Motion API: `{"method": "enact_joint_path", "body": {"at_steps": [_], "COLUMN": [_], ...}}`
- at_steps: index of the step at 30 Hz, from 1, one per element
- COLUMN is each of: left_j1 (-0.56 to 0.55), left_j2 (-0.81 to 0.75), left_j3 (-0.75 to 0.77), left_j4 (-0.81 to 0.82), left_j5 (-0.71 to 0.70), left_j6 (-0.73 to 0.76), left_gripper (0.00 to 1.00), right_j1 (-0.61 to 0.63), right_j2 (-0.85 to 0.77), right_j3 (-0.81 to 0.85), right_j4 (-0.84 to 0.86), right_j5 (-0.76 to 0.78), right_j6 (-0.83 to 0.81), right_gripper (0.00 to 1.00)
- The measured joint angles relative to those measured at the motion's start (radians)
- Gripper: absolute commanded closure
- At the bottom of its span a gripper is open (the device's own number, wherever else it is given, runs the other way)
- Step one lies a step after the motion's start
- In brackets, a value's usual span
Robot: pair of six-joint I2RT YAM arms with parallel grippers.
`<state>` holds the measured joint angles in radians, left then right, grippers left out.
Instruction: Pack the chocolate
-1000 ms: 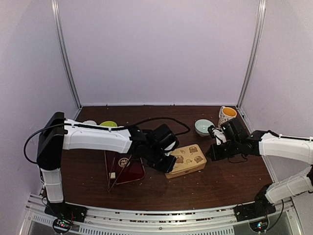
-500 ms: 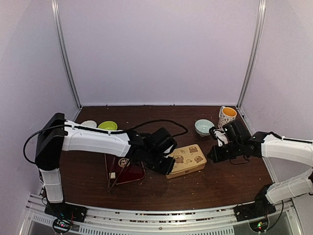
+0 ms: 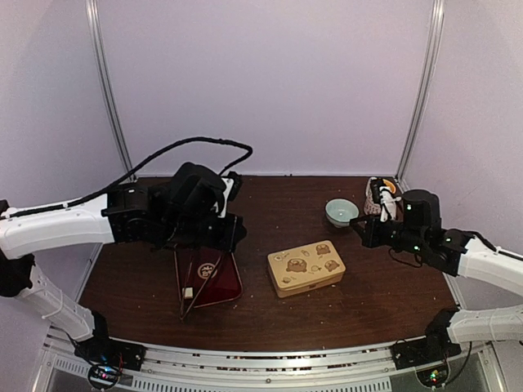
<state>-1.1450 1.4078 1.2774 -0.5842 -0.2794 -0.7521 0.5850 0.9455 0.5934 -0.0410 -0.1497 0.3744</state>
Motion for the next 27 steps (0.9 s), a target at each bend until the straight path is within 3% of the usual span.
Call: {"method": "enact_joint_path", "body": {"at_steps": [3,4,6,8,9,12,13,19,27], "left_j1": [0.0,0.0,0.001,0.003,0.004,0.01,0.012,0.019,0.044], "left_j2": [-0.084,-0.118,-0.179,-0.238,-0.267,-0.341,-0.358,-0.413,-0.459], "left_j3": [-0.062,-0.088,-0.124,-0.151,-0.16,-0.171,-0.171,-0.171,-0.267], "left_j4": [-0.036,-0.05,-0.073,-0.087,-0.092,-0.106,-0.111,-0.133,-0.127], "left_j5": [-0.047,-0.063,-0.087,-0.108,-0.119,-0.153,-0.161,-0.223,-0.418], "left_j6": [-0.01,-0.015,-0.024,-0.031,-0.034,-0.039,-0.038,0.037,0.147], "left_gripper": [0.81,0.72,0.45,0.15,0.04,0.02,0.02,0.02,0.02], "right_j1": [0.0,0.0,0.0,0.0,0.0,0.0,0.0,0.0,-0.005], "right_j2": [-0.005,-0.01,-0.03,-0.066,-0.085,-0.139,-0.158,-0.212,-0.212], "right_j3": [0.003,0.005,0.008,0.008,0.008,-0.014,-0.038,-0.246,-0.241], "right_j4": [0.037,0.043,0.055,0.066,0.076,0.135,0.175,0.405,0.392], "right_j5": [0.033,0.044,0.072,0.108,0.124,0.169,0.182,0.271,0.401], "right_j6": [-0.01,-0.014,-0.03,-0.043,-0.046,-0.061,-0.068,-0.128,-0.329], "right_gripper": [1.0,1.0,0.95,0.73,0.54,0.06,0.01,0.0,0.0]}}
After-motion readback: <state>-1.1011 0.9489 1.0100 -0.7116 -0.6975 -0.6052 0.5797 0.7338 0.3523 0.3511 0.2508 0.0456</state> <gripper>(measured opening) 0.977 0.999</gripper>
